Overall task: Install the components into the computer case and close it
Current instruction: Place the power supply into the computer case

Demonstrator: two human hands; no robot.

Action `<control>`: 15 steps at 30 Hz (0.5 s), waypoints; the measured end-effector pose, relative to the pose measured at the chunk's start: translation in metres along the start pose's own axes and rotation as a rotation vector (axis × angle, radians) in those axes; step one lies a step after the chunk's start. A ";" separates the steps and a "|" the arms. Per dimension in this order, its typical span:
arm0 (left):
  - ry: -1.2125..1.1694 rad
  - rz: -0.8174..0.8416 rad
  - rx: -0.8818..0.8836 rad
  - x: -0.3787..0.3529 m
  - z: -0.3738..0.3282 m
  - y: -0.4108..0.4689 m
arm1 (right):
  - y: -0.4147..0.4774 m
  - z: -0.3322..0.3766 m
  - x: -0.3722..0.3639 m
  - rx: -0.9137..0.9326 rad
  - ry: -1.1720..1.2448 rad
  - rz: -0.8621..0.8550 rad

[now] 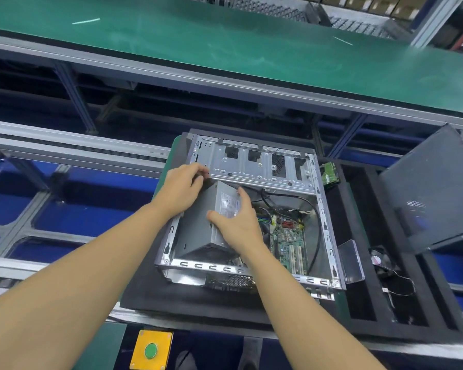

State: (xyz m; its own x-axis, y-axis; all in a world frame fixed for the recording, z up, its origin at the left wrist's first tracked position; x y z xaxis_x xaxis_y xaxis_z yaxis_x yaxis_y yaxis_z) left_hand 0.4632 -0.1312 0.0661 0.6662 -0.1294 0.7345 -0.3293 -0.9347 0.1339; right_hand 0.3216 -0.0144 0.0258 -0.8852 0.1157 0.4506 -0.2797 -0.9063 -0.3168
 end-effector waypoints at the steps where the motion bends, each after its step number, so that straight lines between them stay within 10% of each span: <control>1: 0.001 -0.018 -0.011 -0.001 0.000 -0.003 | 0.001 -0.003 0.000 0.002 -0.002 0.000; 15: -0.092 -0.107 0.015 0.008 0.003 -0.009 | 0.006 0.020 -0.043 0.112 -0.353 -0.029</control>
State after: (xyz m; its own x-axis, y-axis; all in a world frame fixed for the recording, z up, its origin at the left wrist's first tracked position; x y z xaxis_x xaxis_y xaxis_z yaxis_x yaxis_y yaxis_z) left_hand 0.4737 -0.1246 0.0682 0.7558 -0.0581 0.6522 -0.2434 -0.9496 0.1974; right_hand 0.3651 -0.0332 0.0212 -0.6893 0.0120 0.7243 -0.2427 -0.9459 -0.2153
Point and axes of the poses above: each hand's wrist, its own y-axis towards the middle knuckle, its own x-axis out of the back of the hand, z = x × y, the point moved 10 cm from there along y, towards the middle knuckle, and after that the axes turned 3 degrees about x, right-handed, at the moved point
